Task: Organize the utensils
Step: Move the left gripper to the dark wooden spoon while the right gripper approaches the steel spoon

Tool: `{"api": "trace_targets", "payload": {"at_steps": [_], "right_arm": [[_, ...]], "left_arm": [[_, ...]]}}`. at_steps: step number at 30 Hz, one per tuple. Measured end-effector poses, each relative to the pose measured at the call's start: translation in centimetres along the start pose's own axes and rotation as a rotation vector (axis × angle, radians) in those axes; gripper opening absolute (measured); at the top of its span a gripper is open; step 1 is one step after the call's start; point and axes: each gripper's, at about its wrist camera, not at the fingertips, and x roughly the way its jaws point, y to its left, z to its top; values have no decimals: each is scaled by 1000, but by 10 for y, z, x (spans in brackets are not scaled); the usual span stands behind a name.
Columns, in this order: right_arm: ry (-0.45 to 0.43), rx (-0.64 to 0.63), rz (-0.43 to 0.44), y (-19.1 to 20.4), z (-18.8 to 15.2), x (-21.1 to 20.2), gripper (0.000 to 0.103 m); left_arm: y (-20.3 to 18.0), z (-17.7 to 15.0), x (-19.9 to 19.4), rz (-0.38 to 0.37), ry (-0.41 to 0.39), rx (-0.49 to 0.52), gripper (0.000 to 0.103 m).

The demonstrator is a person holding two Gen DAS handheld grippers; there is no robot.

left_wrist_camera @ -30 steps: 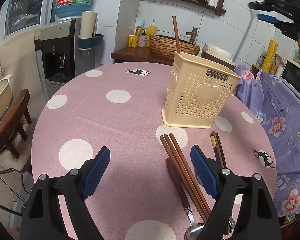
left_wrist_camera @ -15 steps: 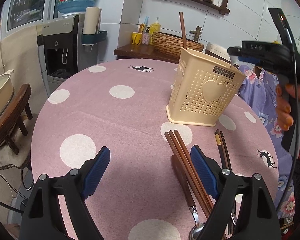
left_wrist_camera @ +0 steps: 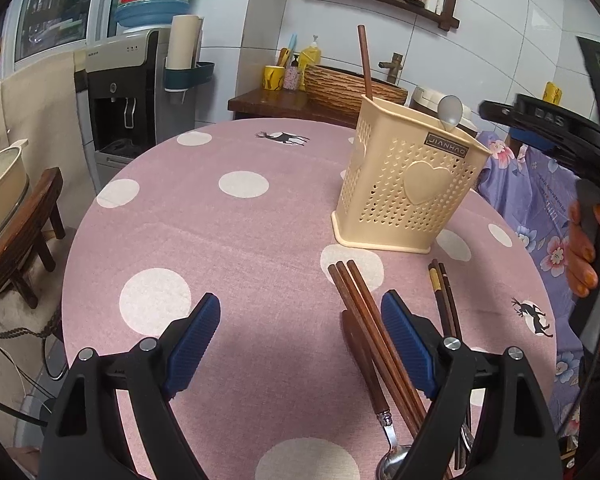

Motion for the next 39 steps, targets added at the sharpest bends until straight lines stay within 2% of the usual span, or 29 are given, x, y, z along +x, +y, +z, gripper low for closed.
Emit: {"api": "trace_targets", "payload": {"at_steps": [3,5,7,12,16,23,32,36,39], "right_arm": [[42,22,-14,-7,-22,-13,64],[78,33,-32,-11,-43,-21,65],[115,42,-37,-15,-66,-26,66],[213,80,-41,-22,-111,-27,66],[265,111,-48,-26,-132,-23,66],[297,124,-31,-20,-143,-21,66],[296,120,-28,-13,-143,-24,66],[301,97,-5,-5,-144,-24,66],[319,63,53,4,-147,-21,66]], "left_arm": [[-1,-3,6,-3,20,2,82],[-4,-6,9,-12,38,8,77],[-10,-10,14,-31,68,19,66],[-32,-24,23,-69,126,71,57],[-37,-34,30,-68,168,82,47],[-39,-44,38,-59,217,68,38],[-42,-36,50,-16,223,97,27],[-40,-26,61,-2,228,109,22],[-36,-22,64,-10,233,112,22]]}}
